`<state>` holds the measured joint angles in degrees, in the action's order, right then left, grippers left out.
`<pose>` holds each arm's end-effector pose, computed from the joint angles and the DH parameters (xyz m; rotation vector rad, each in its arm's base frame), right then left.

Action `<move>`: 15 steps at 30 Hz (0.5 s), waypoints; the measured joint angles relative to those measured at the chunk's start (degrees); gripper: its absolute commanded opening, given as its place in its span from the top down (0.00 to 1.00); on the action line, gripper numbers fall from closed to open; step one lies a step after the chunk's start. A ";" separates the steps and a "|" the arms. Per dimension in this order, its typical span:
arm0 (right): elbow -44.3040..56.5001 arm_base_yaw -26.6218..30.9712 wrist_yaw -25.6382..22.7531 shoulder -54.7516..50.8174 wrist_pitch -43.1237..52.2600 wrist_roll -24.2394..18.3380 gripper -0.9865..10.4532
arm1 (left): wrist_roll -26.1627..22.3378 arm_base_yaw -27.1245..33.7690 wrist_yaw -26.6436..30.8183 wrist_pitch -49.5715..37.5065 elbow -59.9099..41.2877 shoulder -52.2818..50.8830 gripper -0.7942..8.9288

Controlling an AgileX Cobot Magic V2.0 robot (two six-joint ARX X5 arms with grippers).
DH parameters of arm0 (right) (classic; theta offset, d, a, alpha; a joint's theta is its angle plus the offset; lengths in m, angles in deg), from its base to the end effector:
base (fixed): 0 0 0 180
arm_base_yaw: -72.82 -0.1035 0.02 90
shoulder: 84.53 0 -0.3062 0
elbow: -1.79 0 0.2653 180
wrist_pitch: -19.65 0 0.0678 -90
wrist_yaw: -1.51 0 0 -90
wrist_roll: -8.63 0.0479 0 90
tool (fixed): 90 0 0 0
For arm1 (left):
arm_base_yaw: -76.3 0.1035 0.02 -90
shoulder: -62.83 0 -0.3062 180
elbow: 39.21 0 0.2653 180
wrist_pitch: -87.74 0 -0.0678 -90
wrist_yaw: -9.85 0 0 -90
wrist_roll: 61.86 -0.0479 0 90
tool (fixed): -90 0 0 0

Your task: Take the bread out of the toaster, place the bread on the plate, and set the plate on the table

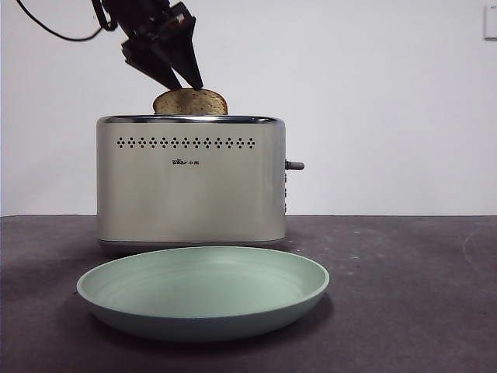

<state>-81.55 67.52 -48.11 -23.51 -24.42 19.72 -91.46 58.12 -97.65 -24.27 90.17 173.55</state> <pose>0.2102 0.0507 0.4335 0.2986 0.4475 0.7504 0.4265 -0.1552 0.3887 0.4729 0.7037 -0.7956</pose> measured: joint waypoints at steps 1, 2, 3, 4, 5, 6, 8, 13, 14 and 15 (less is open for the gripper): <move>0.00 0.00 0.00 -0.02 -0.17 -0.02 0.67 | 0.00 -0.02 -0.20 0.00 0.00 0.31 0.56; 0.00 0.00 0.00 -0.02 -0.31 -0.02 0.67 | 0.00 -0.02 -0.37 -0.02 0.00 0.61 0.56; 0.00 0.00 0.00 0.00 -0.37 -0.02 0.67 | -0.04 -0.02 -0.50 -0.02 0.00 0.83 0.57; 0.00 0.00 0.00 -0.02 -0.37 -0.02 0.67 | -0.28 -0.02 -0.63 -0.02 0.00 1.07 0.57; 0.00 0.00 0.00 0.00 -0.39 -0.02 0.67 | -0.42 -0.02 -0.68 -0.07 0.00 1.33 0.57; 0.00 0.00 -0.02 0.00 -0.48 -0.02 0.67 | -0.44 -0.02 -0.68 -0.07 0.02 1.64 0.57; 0.00 0.00 0.00 -0.02 -0.68 -0.02 0.67 | -0.44 -0.02 -0.61 -0.07 0.07 2.60 0.57; 0.00 0.00 -0.02 0.00 -1.84 -0.04 0.67 | -0.46 -0.20 -0.70 -0.13 0.04 4.20 0.94; 0.00 0.00 -0.04 0.00 -1.99 -0.07 0.67 | -0.48 -0.35 -0.68 -0.13 0.04 4.09 0.93; 0.00 0.00 -0.07 0.00 -2.01 -0.09 0.67 | -0.57 -0.42 -0.68 -0.13 0.04 3.93 0.93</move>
<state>-81.55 67.52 -48.18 -23.51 -26.43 19.64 -92.03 57.71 -98.33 -24.40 90.22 177.48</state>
